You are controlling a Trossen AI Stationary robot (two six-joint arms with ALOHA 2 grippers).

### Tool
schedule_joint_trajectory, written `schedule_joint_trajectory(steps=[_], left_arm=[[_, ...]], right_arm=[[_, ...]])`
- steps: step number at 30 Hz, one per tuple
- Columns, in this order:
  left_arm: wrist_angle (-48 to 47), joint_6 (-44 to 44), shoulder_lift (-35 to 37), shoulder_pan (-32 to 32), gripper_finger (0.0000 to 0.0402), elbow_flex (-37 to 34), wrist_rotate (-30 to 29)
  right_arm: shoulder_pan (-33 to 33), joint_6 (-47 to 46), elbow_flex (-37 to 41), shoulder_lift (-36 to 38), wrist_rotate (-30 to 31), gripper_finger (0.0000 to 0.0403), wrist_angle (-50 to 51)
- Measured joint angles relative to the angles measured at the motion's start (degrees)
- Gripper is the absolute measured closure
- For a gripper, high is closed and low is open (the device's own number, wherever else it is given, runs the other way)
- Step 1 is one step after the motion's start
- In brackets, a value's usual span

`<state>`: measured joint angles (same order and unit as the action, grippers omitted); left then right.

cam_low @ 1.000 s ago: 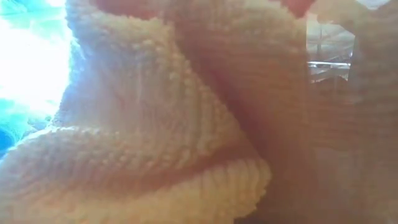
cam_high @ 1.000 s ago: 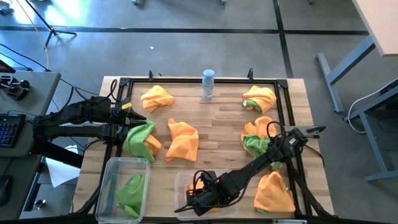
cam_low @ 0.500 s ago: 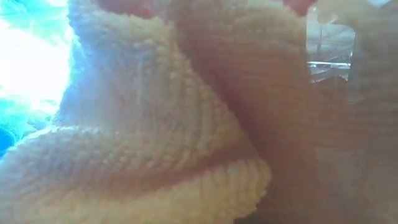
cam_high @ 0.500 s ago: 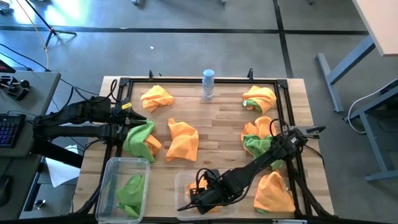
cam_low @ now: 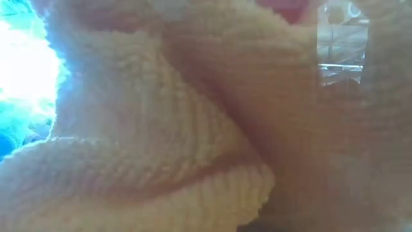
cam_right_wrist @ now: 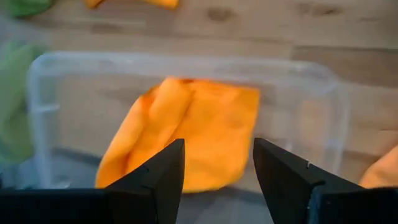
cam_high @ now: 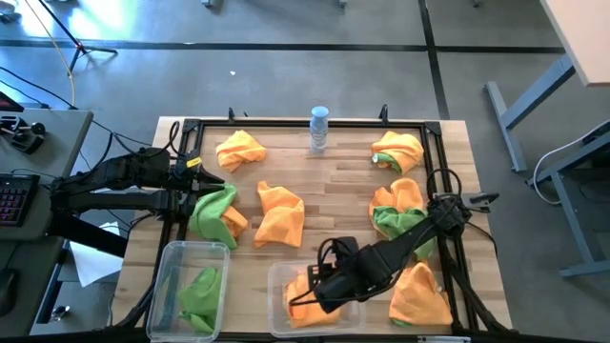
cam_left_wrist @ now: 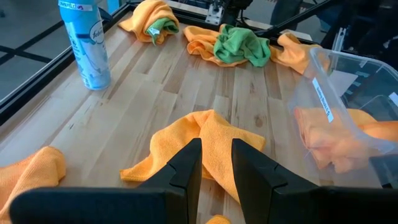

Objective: Sort microfiber towel by color & place in baskets
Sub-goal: Put the orange microfiber towel into the right transparent bin

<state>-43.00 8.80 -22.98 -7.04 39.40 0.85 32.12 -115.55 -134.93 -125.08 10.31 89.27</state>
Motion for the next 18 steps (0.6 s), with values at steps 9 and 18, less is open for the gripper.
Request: schedule_joint_trajectory(steps=[9, 18], left_arm=[[0.0, 0.0, 0.0, 0.0, 0.0328, 0.0, 0.0], [0.0, 0.0, 0.0, 0.0, 0.0328, 0.0, 0.0]], right_arm=[[-5.5, 13.0, 0.0, 0.0, 0.7, 0.0266, 0.7], [-15.5, 43.4, 0.0, 0.0, 1.3, 0.0388, 0.7]])
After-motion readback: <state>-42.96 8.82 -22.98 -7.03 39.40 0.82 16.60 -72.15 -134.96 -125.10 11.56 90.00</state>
